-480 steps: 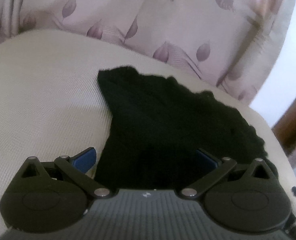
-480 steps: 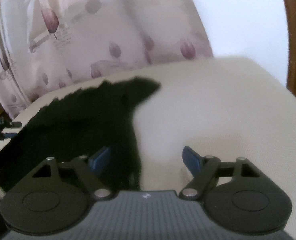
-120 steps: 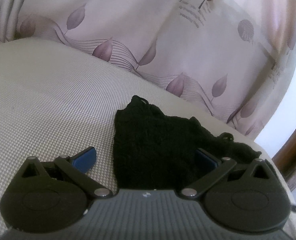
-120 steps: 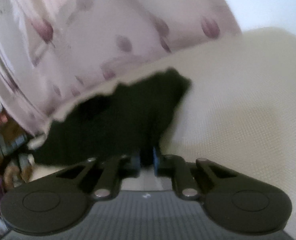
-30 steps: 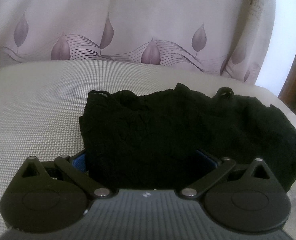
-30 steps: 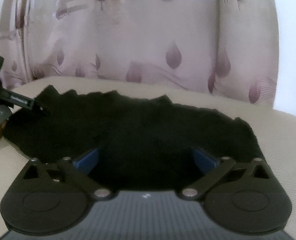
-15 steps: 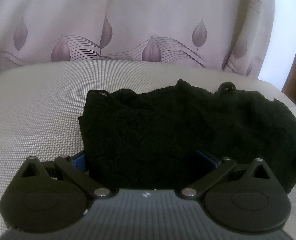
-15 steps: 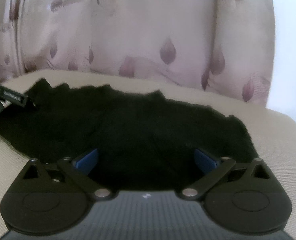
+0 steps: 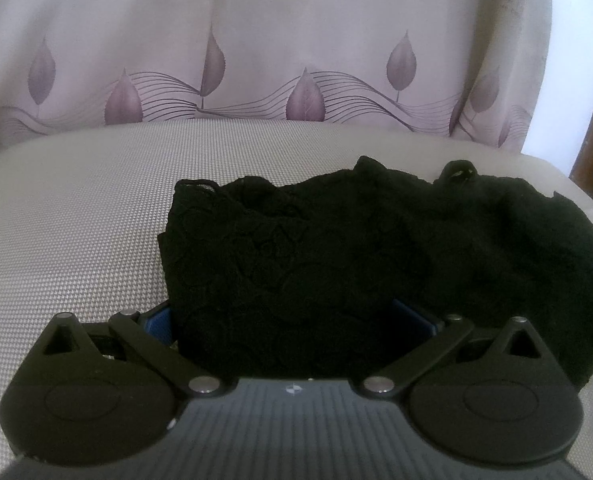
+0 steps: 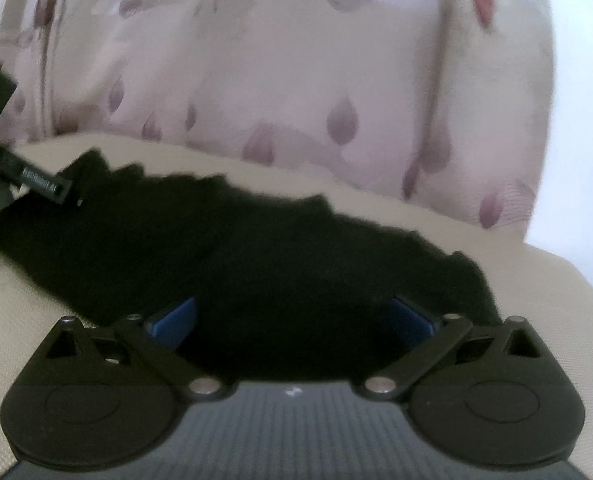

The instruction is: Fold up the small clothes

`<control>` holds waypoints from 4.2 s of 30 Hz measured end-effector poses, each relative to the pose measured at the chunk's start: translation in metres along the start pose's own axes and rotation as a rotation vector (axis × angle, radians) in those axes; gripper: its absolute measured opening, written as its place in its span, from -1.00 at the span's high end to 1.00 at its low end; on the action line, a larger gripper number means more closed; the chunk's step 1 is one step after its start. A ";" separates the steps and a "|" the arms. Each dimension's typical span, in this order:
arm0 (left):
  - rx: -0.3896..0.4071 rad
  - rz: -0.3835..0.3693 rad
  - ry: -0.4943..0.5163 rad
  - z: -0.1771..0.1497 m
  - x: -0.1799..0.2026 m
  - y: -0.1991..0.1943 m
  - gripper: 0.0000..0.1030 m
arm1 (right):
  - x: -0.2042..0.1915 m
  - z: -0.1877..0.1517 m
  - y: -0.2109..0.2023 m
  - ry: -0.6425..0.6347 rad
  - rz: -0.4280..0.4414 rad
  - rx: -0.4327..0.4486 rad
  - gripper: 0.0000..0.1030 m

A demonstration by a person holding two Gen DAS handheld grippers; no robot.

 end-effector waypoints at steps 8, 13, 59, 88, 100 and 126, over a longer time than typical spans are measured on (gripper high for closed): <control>0.025 -0.062 -0.043 0.002 -0.008 -0.002 -0.95 | 0.003 0.001 0.000 0.014 0.009 0.001 -1.00; 0.029 -0.070 -0.037 0.004 -0.009 -0.003 -0.62 | 0.006 0.001 -0.002 0.034 0.019 0.010 -1.00; 0.046 -0.597 -0.482 0.098 0.169 0.003 -0.72 | 0.078 0.000 -0.008 0.502 0.312 0.030 -1.00; 0.323 -0.405 -0.429 -0.031 0.088 -0.021 -0.99 | 0.108 0.021 0.078 0.845 0.460 -0.338 -1.00; 0.339 -0.331 -0.387 -0.028 0.099 -0.026 -1.00 | 0.102 0.053 0.089 0.631 0.363 -0.244 0.78; 0.322 -0.309 -0.411 -0.029 0.093 -0.026 -1.00 | 0.081 0.031 0.097 0.622 0.393 -0.355 0.65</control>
Point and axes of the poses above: each gripper's, at about its wrist camera, not at the fingertips, and y roughly the way its jaws point, x to its right, z to its top, the point moved 4 cm from there along y, roughly the way its jaws point, and after that the axes turned 10 degrees about -z, right-handed, at the moved point
